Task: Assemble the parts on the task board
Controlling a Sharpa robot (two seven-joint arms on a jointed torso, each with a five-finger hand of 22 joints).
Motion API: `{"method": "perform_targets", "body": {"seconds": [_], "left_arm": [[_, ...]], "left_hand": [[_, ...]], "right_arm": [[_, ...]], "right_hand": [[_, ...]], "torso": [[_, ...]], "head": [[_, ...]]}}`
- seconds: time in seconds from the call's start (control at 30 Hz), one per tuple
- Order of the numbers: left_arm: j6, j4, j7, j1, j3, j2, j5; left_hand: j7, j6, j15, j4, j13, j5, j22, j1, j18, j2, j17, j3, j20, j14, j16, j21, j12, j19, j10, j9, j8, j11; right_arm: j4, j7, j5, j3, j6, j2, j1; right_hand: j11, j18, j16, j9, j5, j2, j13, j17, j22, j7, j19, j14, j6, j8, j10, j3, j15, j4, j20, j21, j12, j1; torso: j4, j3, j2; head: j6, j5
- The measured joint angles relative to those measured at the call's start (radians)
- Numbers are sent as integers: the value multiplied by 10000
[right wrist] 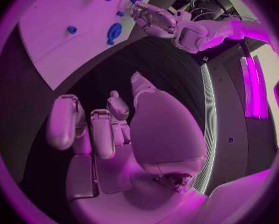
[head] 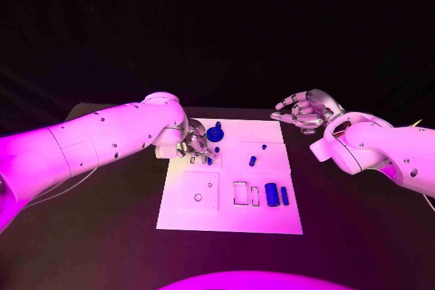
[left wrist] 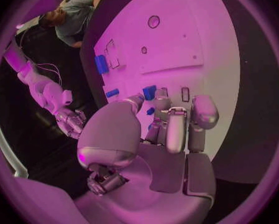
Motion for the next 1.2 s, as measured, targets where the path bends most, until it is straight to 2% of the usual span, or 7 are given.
{"method": "perform_targets", "body": {"seconds": [0.43,0.6,0.63,0.67,0.97,1.03,1.2], "left_arm": [[21,-72,2,-10,0,21,24],[20,-74,5,-13,-1,24,79],[19,-74,6,-13,-1,25,93],[19,-74,7,-13,-1,26,108],[86,-76,11,-14,-5,26,180],[90,-76,13,-14,-5,25,192],[84,-76,17,-8,-5,16,232]], "left_hand": [[-1,0,-1,0,0,0,9,54,-1,24,0,1,0,0,0,1,0,0,0,137,0,-1],[-2,-1,-4,-33,0,0,15,426,0,-25,0,35,-1,1,0,1,-1,-1,0,262,0,-2],[-2,-2,-5,-24,0,-1,28,520,-1,-51,0,652,-1,1,0,2,-1,-1,0,273,0,-2],[-2,-2,-5,-110,0,-1,59,586,0,-117,0,802,-1,1,0,2,-1,-1,0,307,0,-2],[-3,-3,-6,-113,0,-1,90,717,-1,-160,0,808,-2,1,0,3,-4,-1,0,455,-1,-3],[-3,-2,-7,-199,-1,-2,103,795,-1,-244,0,1510,-2,0,0,3,-10,-1,0,560,-42,-3],[0,-3,-7,-478,-3,-7,115,799,0,-335,0,2211,-2,1,1,4,-14,-1,0,805,-235,-1]], "right_arm": [[0,-10,0,-1,44,7,-1],[0,-15,0,-1,61,7,-1],[0,-16,0,-1,64,7,-1],[0,-18,0,-1,68,7,-1],[0,-28,-1,-1,100,13,-1],[0,-29,-1,-1,103,13,-1],[-2,-33,-1,-1,108,12,-1]], "right_hand": [[0,0,0,1,0,0,0,0,0,0,0,0,0,0,-2,0,0,0,0,0,0,0],[0,0,0,1,0,0,0,0,0,0,0,0,0,0,-2,0,0,0,0,0,0,0],[0,0,0,1,0,0,0,0,0,0,0,0,0,0,-2,0,0,0,0,0,0,0],[0,-1,0,1,0,0,0,0,0,0,0,0,0,0,-2,0,0,0,0,0,0,0],[0,-1,0,3,0,0,1,0,0,0,0,0,0,0,-2,0,0,0,0,0,0,0],[0,0,0,3,0,0,1,0,0,0,0,0,0,0,-2,0,0,0,0,0,0,0],[0,0,0,4,0,0,1,0,0,0,0,0,0,0,-1,0,0,0,0,0,0,0]], "torso": [[-12,0,12],[-7,3,8],[-7,4,6],[-5,4,6],[2,7,-1],[1,6,-1],[0,7,-1]], "head": [[-33,-16],[-45,-21],[-47,-21],[-48,-21],[-52,-6],[-55,-4],[-58,1]]}}
